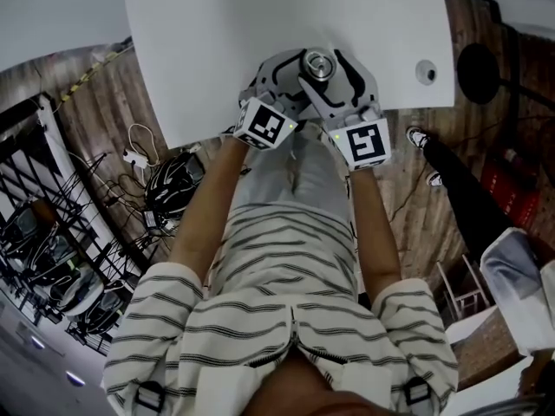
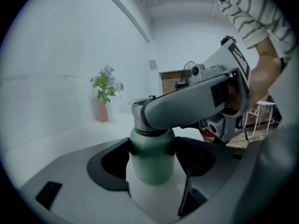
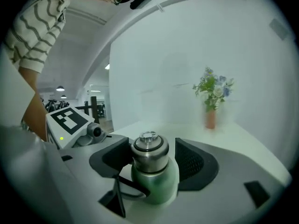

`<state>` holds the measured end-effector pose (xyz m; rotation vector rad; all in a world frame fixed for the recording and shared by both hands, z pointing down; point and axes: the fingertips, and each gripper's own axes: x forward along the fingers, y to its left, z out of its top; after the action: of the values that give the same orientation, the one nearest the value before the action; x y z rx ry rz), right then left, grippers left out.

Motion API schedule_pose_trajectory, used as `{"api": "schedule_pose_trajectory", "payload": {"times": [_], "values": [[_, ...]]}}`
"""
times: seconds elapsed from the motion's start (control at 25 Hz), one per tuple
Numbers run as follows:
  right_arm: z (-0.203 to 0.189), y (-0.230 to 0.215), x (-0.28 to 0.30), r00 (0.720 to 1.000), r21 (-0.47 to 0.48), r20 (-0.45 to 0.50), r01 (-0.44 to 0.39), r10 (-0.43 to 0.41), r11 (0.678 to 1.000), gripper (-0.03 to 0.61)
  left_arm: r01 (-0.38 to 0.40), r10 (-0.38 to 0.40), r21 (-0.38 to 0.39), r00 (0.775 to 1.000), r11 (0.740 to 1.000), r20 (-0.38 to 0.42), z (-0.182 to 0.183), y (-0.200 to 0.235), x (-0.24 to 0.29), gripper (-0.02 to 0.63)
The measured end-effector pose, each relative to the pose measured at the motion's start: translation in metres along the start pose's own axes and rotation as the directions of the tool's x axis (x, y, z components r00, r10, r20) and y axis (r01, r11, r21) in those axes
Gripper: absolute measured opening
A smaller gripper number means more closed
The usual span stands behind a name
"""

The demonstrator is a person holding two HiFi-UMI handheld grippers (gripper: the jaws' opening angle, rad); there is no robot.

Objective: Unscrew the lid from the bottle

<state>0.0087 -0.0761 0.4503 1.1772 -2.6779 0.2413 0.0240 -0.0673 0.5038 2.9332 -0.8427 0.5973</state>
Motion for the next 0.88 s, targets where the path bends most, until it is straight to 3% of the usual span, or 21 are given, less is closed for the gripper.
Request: {"api": "schedule_pose_trajectory", "payload": {"times": [0.24,0.44,0.64,0.88], "values": [[-0.004,0.001,0.009,0.994,-0.056,-0.033,0.103,-0.105,0.993,0.282,-0.003,0.003,0.002,1.0,1.0,0.001,0.0,-0.001,0.0,0.308],[-0.004,0.0,0.011,0.997,-0.064,-0.029,0.069,-0.071,0.996,0.27,-0.005,0.005,0.0,1.0,1.0,0.003,0.001,-0.001,0.001,0.308],[-0.002,0.005,0.01,0.994,-0.056,-0.023,-0.109,0.108,0.992,0.27,-0.002,0.002,-0.005,1.0,1.0,0.0,0.0,-0.001,0.0,0.309],[-0.001,0.013,0.007,0.919,-0.131,-0.076,-0.393,0.386,0.91,0.27,0.003,-0.003,0.0,1.0,1.0,0.002,0.002,-0.001,0.0,0.31]]}}
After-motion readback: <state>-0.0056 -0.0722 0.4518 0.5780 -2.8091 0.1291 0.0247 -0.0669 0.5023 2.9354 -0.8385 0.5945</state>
